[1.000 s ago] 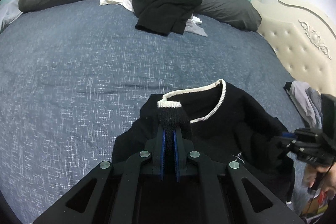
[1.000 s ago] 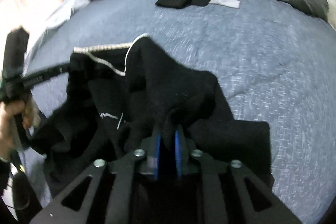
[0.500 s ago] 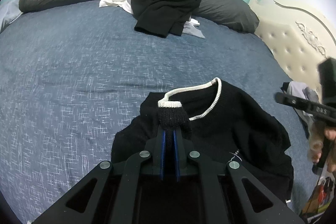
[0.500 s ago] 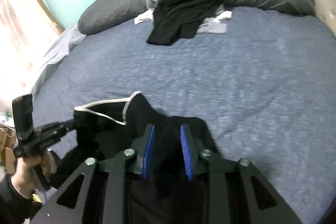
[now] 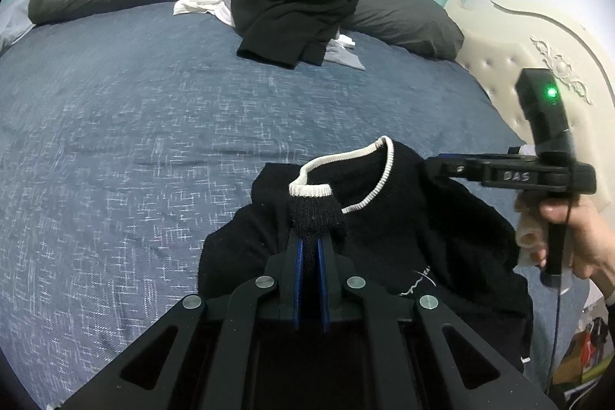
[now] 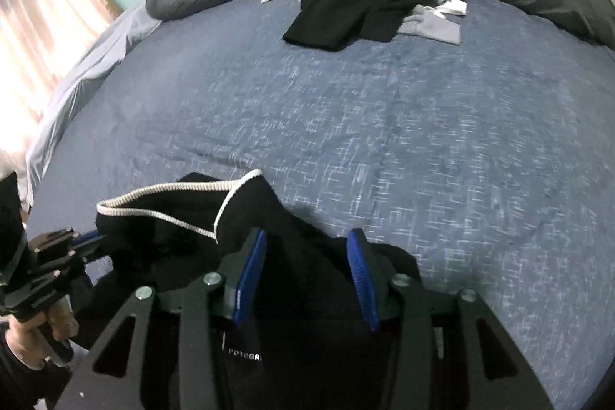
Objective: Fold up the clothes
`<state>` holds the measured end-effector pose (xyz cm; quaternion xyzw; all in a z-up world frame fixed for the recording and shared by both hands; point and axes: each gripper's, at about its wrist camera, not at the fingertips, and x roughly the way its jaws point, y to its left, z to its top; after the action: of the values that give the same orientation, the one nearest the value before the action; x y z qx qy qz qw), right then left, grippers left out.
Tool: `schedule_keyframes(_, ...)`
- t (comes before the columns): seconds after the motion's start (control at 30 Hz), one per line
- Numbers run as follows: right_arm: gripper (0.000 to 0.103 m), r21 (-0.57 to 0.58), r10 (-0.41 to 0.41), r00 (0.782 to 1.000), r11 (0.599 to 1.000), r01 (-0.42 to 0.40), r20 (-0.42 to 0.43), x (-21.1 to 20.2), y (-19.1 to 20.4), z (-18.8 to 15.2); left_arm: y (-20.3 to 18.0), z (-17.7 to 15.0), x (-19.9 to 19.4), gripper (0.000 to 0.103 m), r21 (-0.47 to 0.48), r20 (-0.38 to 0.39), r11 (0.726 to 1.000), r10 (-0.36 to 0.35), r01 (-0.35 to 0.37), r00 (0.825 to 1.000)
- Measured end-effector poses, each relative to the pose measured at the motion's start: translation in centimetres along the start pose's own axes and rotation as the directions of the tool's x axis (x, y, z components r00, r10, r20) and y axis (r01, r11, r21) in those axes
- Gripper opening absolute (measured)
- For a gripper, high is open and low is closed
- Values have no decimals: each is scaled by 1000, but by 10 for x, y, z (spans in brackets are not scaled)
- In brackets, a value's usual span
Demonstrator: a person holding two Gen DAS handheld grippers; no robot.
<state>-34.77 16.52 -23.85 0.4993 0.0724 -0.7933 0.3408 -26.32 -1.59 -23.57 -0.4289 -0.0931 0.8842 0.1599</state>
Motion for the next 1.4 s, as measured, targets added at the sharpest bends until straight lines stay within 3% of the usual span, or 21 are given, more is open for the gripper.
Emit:
schedule_keyframes(0.2,43,-35,-8,1000,999,8,-7,17,9,-5,1,-2,-1,7,-1,3,1000,5,-5,1000)
schedule_keyframes(0.37,13,-78,5,1000,997,-3,18,14,17,-9,2,-1,0,7,-3,2,1000,17,-17,1000)
schedule_keyframes(0.47,5,-112,-13,999,994,18,43,9,21,-11,1,1,-1,7,-1,6,1000,28,-28,1000)
schedule_keyframes(0.9,3,-106,-92,974,988,116,207,-47,12,-7,-11,22,-13,7,30,35,996,78,-79,996)
schedule_keyframes(1.4,2,-67,-128,941,985,157,314,-80,0,2,-23,60,-16,7,63,80,989,128,-133,989)
